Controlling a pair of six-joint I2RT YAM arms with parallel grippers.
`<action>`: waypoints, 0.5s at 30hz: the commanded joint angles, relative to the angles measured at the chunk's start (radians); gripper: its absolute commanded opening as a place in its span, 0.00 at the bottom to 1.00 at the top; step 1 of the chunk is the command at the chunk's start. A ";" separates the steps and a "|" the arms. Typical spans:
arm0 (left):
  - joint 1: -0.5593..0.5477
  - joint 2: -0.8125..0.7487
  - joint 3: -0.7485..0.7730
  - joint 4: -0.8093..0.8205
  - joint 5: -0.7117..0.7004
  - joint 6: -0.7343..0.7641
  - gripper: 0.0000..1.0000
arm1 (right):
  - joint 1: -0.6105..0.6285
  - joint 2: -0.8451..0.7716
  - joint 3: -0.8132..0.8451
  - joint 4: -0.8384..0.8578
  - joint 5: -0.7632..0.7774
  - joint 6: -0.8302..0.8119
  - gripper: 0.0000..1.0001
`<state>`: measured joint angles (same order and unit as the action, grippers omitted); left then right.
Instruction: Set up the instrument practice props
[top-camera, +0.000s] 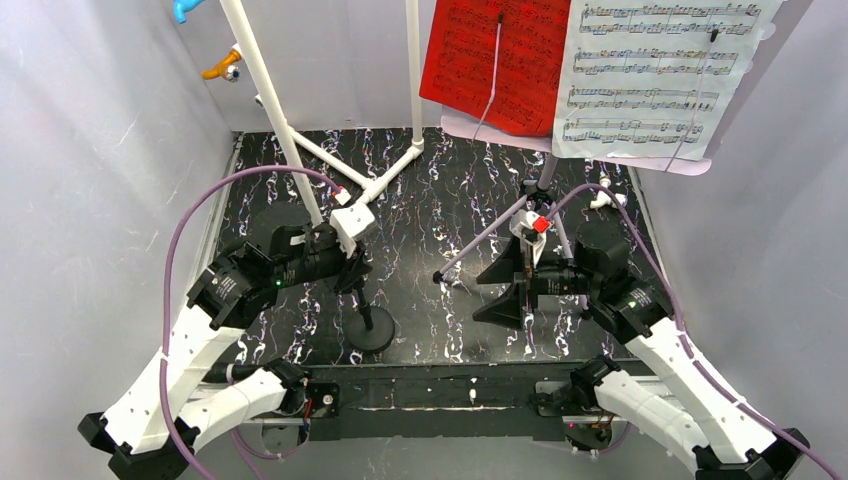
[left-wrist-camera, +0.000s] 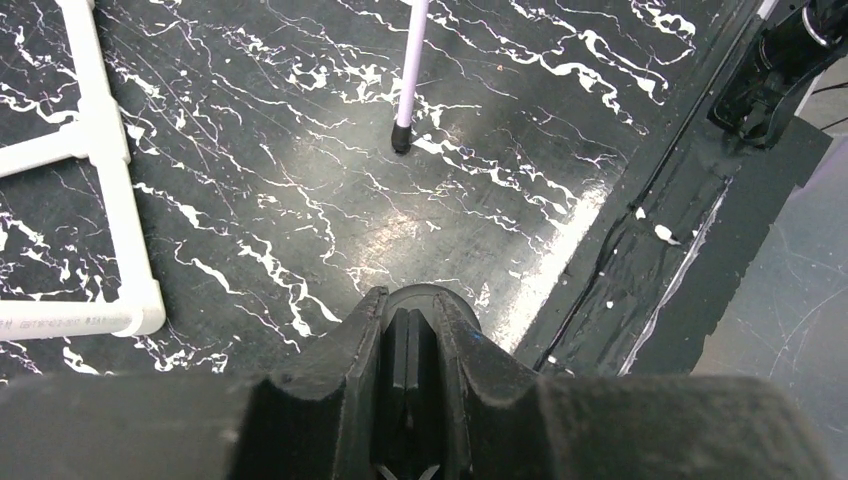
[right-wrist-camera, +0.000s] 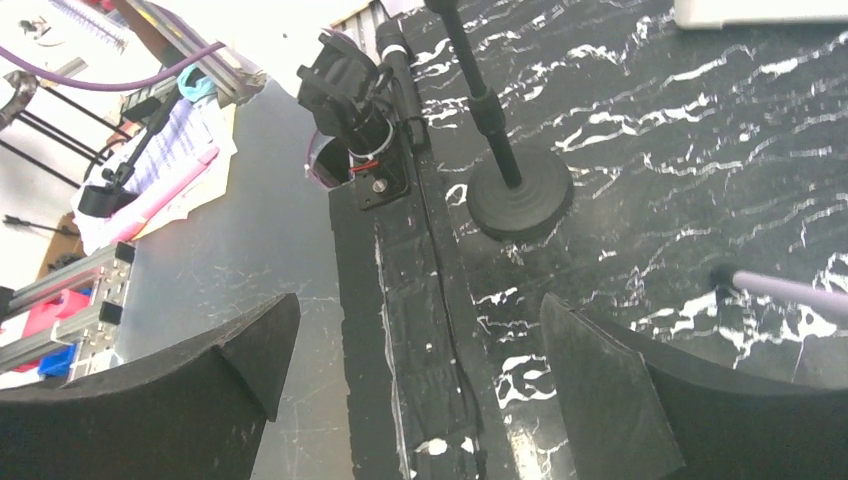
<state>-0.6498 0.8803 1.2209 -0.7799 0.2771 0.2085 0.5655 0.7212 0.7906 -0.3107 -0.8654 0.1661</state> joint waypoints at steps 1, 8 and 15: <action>0.000 -0.017 -0.012 0.073 -0.037 -0.029 0.10 | 0.080 0.003 -0.019 0.193 0.063 0.066 1.00; -0.001 0.053 0.031 0.154 0.088 0.055 0.00 | 0.270 0.065 -0.045 0.187 0.273 0.045 1.00; -0.001 0.109 0.028 0.126 0.122 0.090 0.42 | 0.448 0.128 -0.062 0.237 0.447 0.048 1.00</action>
<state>-0.6498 0.9833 1.2301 -0.6632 0.3592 0.2745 0.9367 0.8234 0.7246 -0.1535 -0.5537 0.2123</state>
